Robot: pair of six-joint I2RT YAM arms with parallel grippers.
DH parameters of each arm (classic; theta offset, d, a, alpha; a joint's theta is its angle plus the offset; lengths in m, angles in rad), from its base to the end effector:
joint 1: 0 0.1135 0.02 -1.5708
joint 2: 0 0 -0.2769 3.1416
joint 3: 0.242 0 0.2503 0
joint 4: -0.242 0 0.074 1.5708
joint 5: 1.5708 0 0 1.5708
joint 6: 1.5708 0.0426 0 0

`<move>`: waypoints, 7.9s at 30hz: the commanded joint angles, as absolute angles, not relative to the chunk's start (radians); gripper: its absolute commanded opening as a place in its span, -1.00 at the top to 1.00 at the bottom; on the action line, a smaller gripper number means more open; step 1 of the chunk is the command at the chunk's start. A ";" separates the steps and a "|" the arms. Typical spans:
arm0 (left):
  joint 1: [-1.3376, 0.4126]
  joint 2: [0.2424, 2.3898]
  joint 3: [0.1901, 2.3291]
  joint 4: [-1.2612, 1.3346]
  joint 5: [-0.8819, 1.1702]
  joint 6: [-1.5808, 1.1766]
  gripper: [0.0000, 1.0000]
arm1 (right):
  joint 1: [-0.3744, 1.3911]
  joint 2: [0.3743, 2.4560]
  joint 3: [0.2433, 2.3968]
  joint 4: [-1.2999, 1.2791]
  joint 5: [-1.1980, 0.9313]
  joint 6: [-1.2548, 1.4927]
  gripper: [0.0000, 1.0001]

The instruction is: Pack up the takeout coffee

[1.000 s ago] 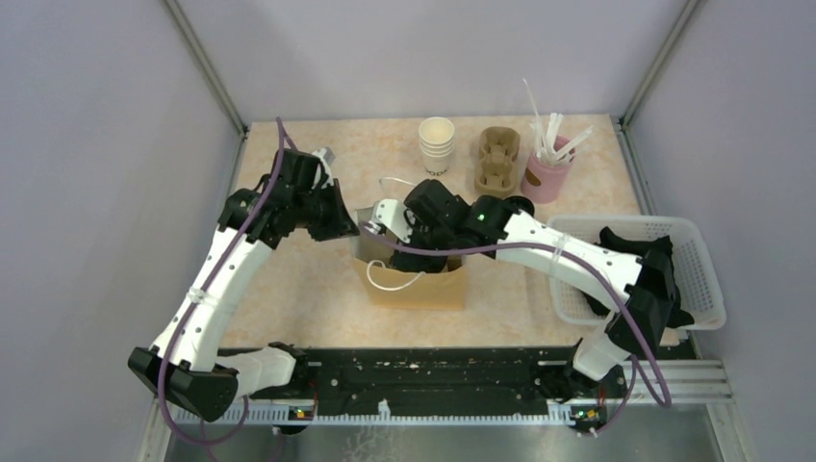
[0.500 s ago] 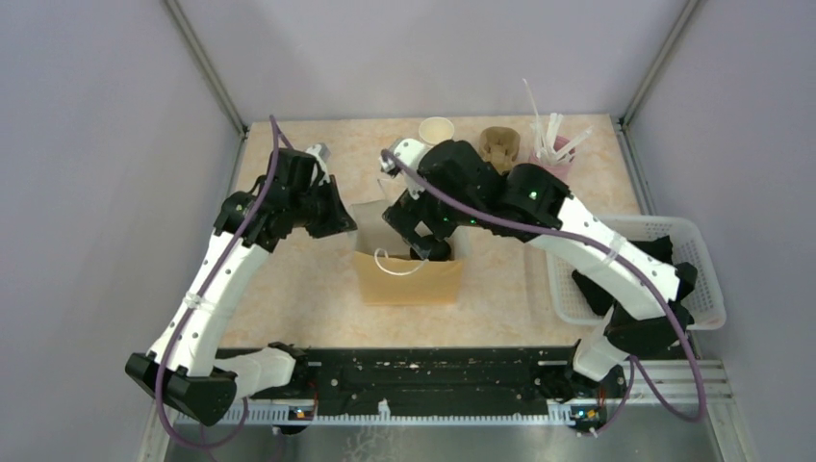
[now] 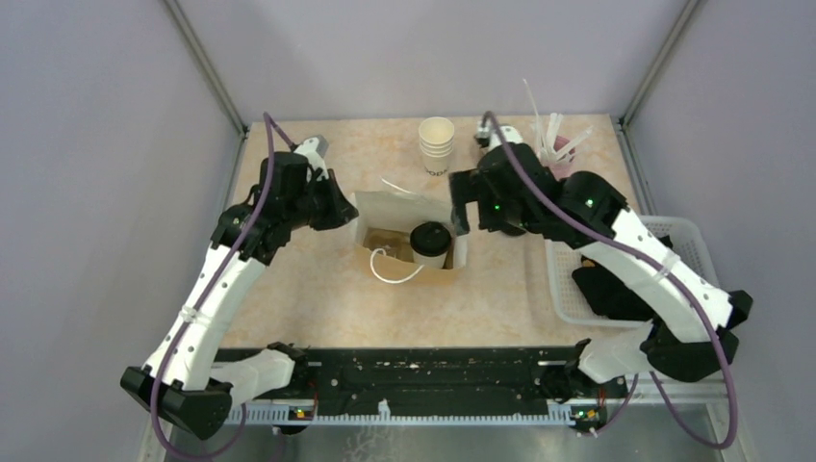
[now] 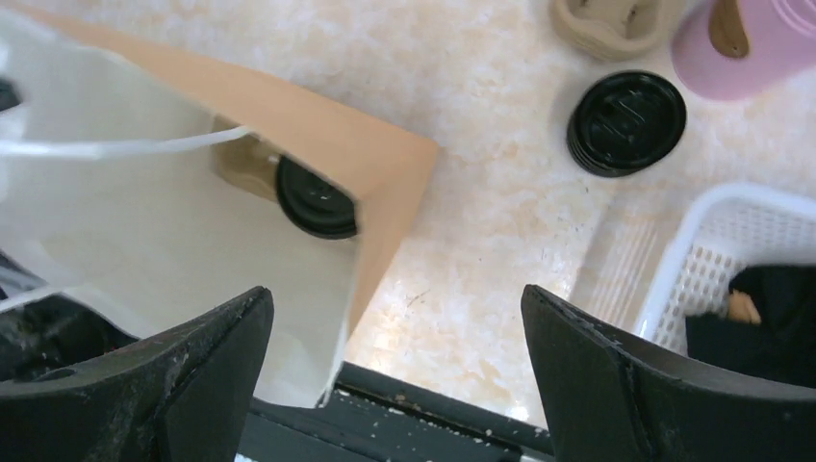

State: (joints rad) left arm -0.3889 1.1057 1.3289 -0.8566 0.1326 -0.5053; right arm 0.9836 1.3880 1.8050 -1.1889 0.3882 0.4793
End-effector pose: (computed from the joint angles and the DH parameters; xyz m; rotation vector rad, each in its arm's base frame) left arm 0.1951 -0.0860 0.4045 -0.0559 2.2728 -0.6335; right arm 0.1513 0.1982 0.4599 -0.3863 2.2590 0.3099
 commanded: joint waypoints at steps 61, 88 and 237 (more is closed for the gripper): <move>-0.387 0.798 0.907 -0.482 -0.036 -0.415 1.00 | 0.975 1.478 1.367 -0.482 0.312 0.456 -0.01; -0.388 0.870 0.940 -0.510 0.061 -0.439 1.00 | 1.014 1.634 1.432 -0.402 0.550 0.420 -0.43; -0.387 0.914 0.941 -0.503 0.188 -0.438 1.00 | 0.885 1.610 1.234 0.037 0.346 0.444 -0.50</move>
State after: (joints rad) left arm -0.3889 0.9211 0.9421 -0.5255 0.1680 -0.4431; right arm 0.8814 1.6756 1.2301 -0.0269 0.3195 0.4362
